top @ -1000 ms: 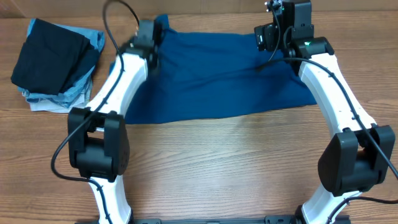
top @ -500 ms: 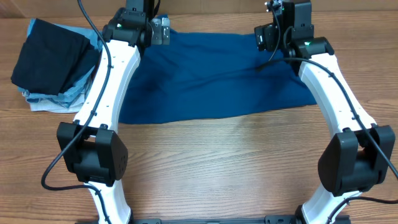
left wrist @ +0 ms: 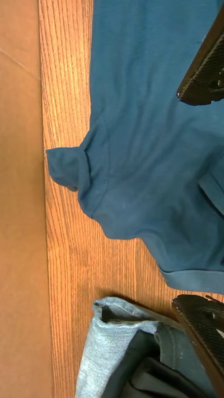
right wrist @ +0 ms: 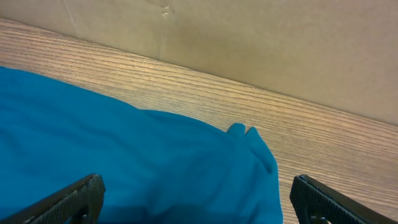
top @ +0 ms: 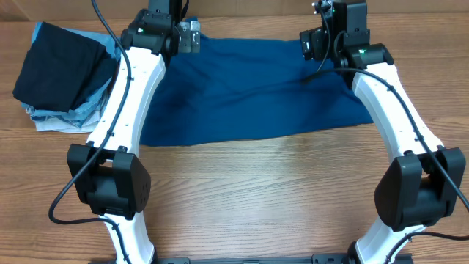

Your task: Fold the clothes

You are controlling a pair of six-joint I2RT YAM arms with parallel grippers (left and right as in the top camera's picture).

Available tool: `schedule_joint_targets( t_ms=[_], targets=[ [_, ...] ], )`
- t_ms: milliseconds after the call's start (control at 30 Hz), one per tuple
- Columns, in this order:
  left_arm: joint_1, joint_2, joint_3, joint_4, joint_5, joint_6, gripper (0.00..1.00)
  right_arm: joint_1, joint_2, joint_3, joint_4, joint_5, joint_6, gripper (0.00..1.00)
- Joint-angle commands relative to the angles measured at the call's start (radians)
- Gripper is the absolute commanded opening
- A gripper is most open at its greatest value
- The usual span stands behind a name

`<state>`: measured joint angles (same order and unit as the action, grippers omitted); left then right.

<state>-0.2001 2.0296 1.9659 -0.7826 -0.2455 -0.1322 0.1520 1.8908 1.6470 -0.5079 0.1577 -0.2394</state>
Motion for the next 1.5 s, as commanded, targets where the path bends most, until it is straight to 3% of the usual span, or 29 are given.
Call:
schedule_joint_targets(
  t_ms=[0, 1467],
  targets=[
    [0.003, -0.014, 0.011, 0.000, 0.010, -0.014, 1.00, 0.003, -0.004, 0.007, 0.008, 0.006, 0.008, 1.00],
    [0.017, -0.008, 0.011, 0.000, 0.010, -0.014, 1.00, 0.003, -0.004, 0.007, 0.008, 0.006, 0.008, 1.00]
  ],
)
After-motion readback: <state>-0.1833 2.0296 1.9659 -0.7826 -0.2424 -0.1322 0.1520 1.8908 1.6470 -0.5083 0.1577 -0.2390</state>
